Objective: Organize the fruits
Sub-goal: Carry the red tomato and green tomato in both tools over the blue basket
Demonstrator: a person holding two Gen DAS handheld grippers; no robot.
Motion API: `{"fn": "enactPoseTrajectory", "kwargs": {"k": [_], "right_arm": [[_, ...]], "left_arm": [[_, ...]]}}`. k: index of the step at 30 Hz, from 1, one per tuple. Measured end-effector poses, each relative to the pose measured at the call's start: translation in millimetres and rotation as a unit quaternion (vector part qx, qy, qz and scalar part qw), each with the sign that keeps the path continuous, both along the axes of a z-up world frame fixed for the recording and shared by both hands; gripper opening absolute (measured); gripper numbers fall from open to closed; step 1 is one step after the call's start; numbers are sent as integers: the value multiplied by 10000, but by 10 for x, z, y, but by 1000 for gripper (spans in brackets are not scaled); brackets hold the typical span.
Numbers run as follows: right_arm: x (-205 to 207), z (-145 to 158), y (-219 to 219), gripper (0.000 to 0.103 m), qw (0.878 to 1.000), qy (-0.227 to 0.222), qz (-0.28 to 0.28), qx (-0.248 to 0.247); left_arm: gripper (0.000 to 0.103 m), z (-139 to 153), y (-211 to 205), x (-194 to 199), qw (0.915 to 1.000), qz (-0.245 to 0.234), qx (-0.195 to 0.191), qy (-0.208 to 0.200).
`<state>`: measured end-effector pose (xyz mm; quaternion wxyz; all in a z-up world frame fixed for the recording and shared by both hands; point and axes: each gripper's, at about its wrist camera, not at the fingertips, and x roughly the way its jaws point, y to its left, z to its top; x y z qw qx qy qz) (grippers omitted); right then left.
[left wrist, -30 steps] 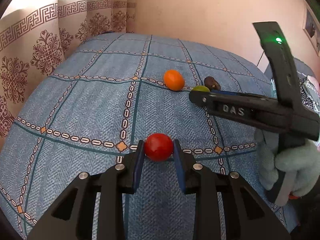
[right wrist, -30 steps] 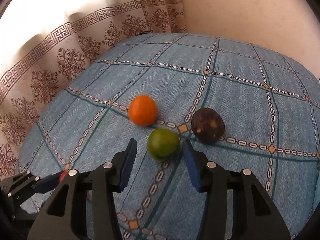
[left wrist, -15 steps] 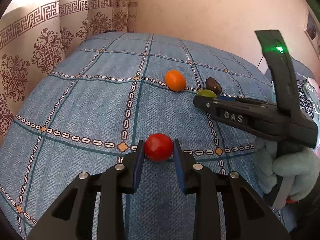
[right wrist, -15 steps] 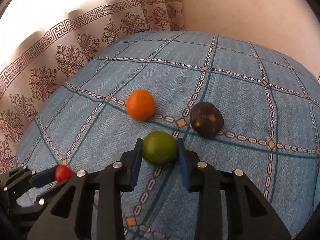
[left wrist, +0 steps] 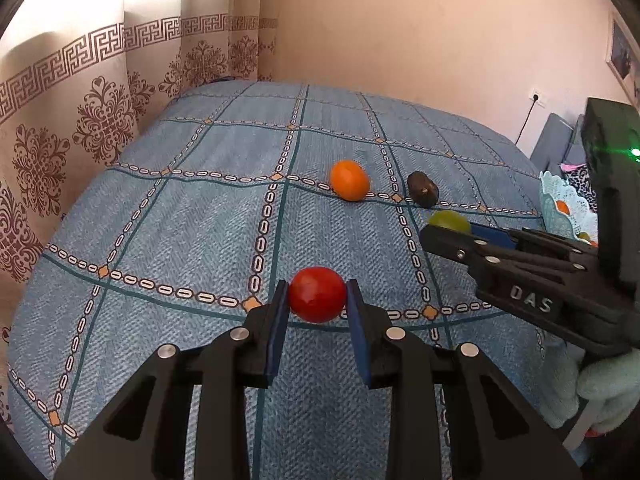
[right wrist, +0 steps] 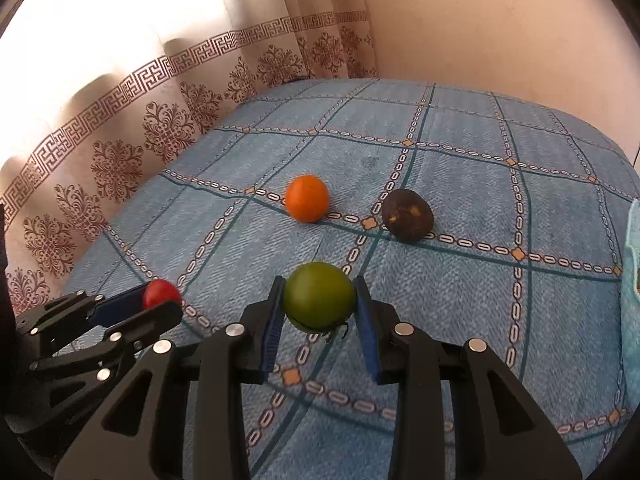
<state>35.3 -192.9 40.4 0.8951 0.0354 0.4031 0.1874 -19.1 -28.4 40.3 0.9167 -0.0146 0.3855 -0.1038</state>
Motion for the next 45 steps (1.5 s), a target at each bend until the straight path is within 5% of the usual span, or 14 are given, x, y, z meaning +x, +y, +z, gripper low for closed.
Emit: {"fn": "enactPoseTrajectory", "kwargs": {"k": [18, 45], "right_arm": [[-413, 264, -474, 35, 9979, -358, -394, 364], [-984, 607, -1773, 35, 9787, -954, -1734, 544]], "left_arm": [[29, 338, -371, -127, 9986, -286, 163, -424], [29, 738, -1586, -192, 9856, -1374, 216, -964]]}}
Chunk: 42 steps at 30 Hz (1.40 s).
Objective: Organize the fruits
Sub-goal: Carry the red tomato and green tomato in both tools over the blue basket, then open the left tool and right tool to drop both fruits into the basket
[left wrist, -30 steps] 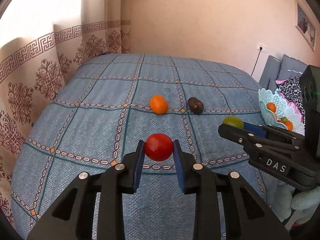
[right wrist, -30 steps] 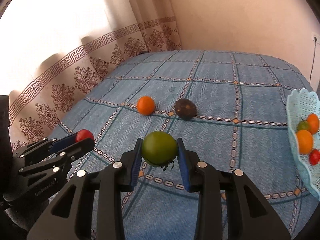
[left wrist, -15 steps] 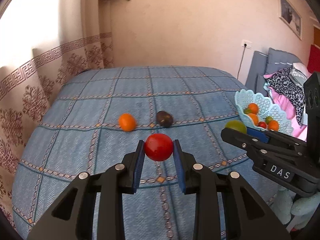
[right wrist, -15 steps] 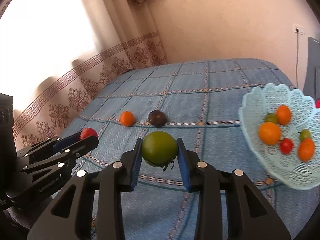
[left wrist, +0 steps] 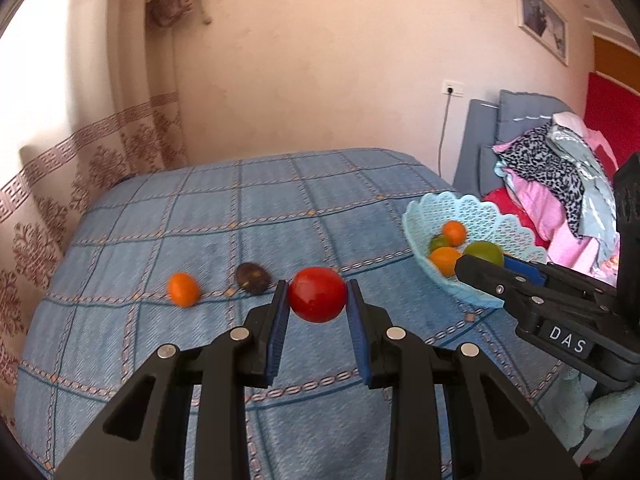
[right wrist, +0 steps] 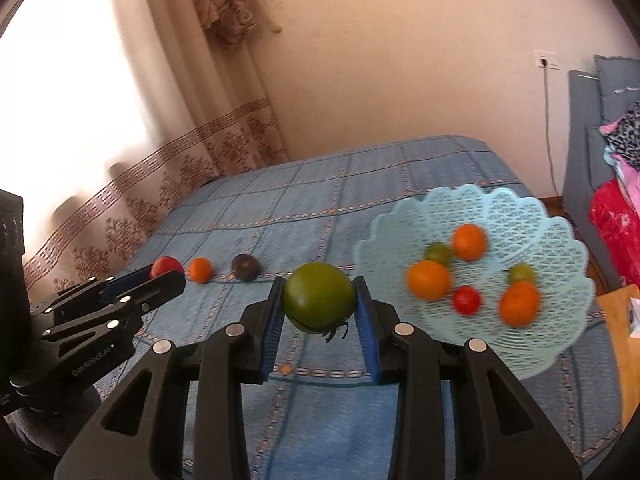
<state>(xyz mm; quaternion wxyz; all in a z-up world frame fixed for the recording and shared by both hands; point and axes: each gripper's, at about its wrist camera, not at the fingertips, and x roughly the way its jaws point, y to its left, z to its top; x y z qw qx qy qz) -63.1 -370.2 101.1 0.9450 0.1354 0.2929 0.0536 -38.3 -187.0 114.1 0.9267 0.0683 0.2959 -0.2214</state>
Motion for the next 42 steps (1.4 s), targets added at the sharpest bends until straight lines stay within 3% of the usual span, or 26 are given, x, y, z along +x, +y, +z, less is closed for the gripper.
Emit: {"fn": "enactPoseTrajectory", "kwargs": {"k": [10, 15, 42], "right_arm": [[-125, 3, -464, 35, 9982, -40, -588, 93], [-129, -49, -622, 35, 9962, 73, -851, 137], [-59, -254, -926, 35, 9868, 293, -1592, -103]], "left_arm": [[29, 73, -482, 55, 9990, -421, 39, -145], [29, 33, -680, 146, 9980, -632, 27, -22], [29, -219, -1300, 356, 9936, -1084, 326, 63]]}}
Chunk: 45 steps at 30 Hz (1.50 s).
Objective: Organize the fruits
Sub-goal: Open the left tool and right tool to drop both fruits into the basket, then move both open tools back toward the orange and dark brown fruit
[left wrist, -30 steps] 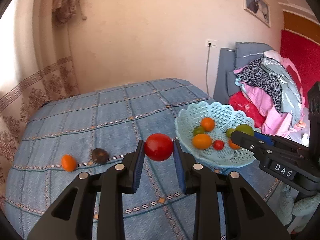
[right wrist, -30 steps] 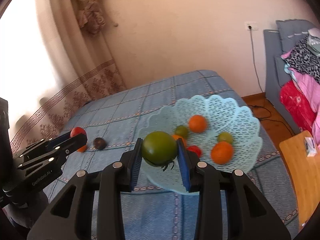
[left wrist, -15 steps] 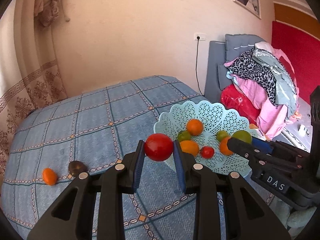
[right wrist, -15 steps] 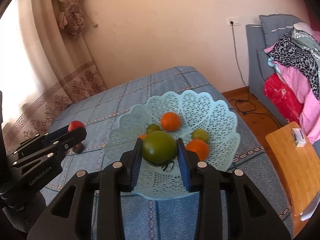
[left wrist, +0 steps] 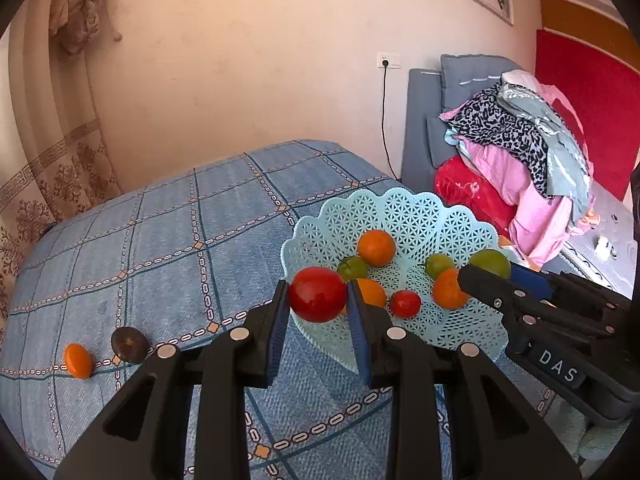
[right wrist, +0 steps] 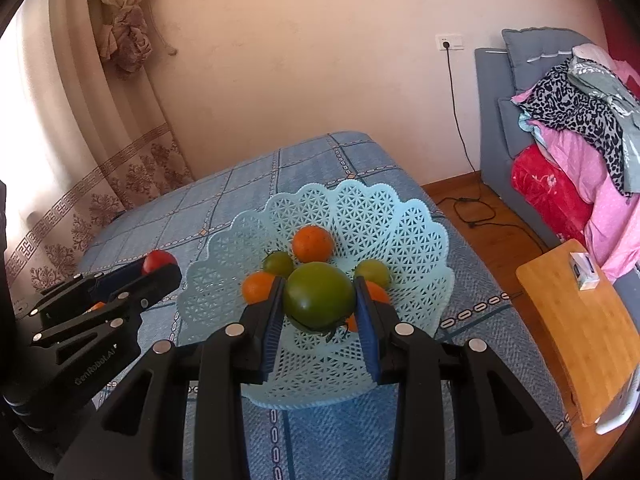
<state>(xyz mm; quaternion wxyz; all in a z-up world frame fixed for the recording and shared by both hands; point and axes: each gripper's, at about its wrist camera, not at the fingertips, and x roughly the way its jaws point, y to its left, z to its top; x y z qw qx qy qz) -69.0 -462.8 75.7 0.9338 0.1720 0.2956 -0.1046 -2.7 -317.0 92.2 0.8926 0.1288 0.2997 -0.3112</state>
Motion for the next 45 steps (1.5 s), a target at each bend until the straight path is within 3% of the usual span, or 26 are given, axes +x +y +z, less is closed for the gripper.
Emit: {"fn": "enactPoseTrajectory", "kwargs": {"k": [3, 6, 9, 12, 17, 21, 27, 30, 45], "right_arm": [[-5, -6, -38, 35, 9999, -52, -83, 36], [-4, -19, -81, 36, 9998, -46, -164, 94], [-10, -35, -125, 36, 9995, -42, -249, 164], [-41, -21, -149, 49, 9993, -141, -272, 209], [-80, 54, -114, 49, 9991, -290, -266, 163], [-85, 53, -88, 49, 9992, -288, -238, 142], [-68, 44, -35, 50, 9994, -279, -190, 112], [-64, 43, -6, 59, 9992, -325, -204, 77], [214, 83, 483, 61, 9990, -216, 312, -254]], "left_arm": [[31, -16, -22, 20, 10000, -41, -12, 38], [62, -8, -12, 3, 9999, -4, -58, -106], [62, -4, -1, 0, 9999, -11, -65, -148], [64, -16, 25, 18, 9999, 41, -65, -147], [71, -15, 65, 56, 9998, 133, -82, -138], [90, -5, 112, 76, 9995, 245, -97, -188], [90, -8, 225, 119, 9989, 428, -98, -188], [90, -14, 289, 127, 9984, 507, -81, -216], [91, 60, 880, 166, 9941, 1042, -283, -121]]}}
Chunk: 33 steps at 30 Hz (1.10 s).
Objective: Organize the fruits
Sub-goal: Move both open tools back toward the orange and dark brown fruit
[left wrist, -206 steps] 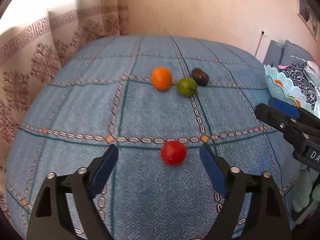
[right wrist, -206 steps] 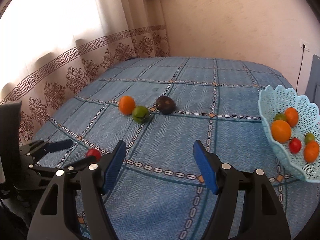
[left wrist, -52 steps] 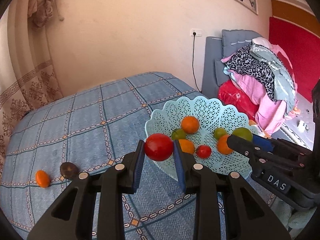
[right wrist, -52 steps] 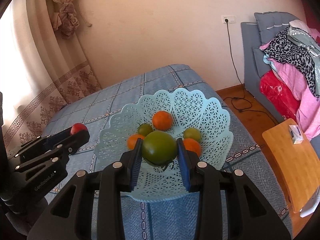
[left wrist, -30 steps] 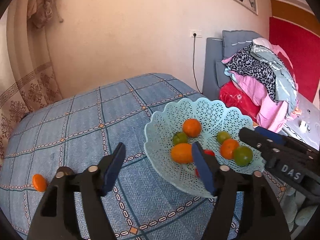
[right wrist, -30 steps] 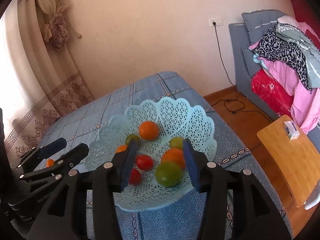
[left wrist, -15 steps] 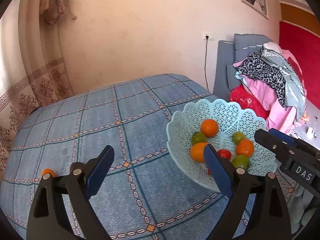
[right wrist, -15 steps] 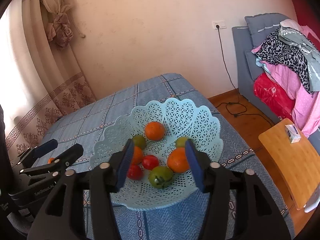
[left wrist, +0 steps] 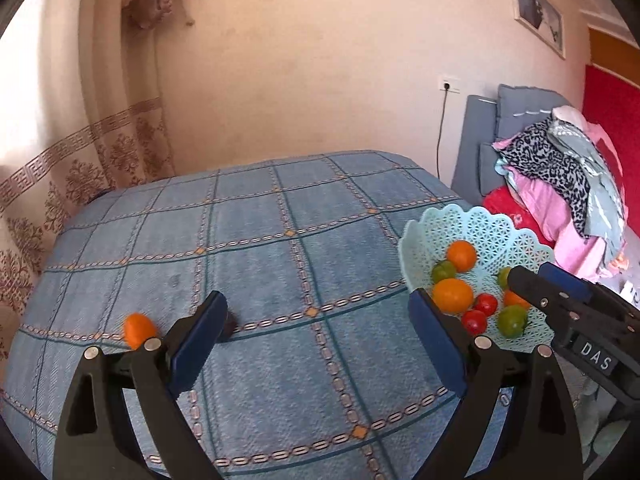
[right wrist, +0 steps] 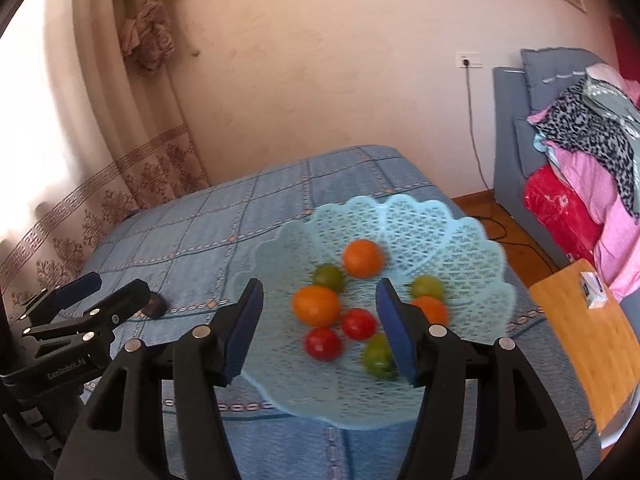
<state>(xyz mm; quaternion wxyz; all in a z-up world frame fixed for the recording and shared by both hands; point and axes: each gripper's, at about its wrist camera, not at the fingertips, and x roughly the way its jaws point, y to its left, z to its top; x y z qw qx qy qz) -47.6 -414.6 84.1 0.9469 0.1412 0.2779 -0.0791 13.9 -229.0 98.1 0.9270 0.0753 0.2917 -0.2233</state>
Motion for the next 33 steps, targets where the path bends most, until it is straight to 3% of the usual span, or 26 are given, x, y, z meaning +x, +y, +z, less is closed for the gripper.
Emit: {"fn": "enactPoseTrajectory", "kwargs": {"k": [19, 27, 33], "right_arm": [[456, -56, 829, 62, 9951, 242, 926, -230], [644, -105, 1123, 62, 9908, 344, 1266, -331], [816, -167, 1317, 62, 9862, 512, 1534, -359]], "left_arm": [[91, -59, 947, 164, 9964, 843, -37, 35], [91, -206, 1518, 308, 9901, 1397, 81, 137], [91, -362, 1717, 482, 9860, 1624, 188, 330]]}}
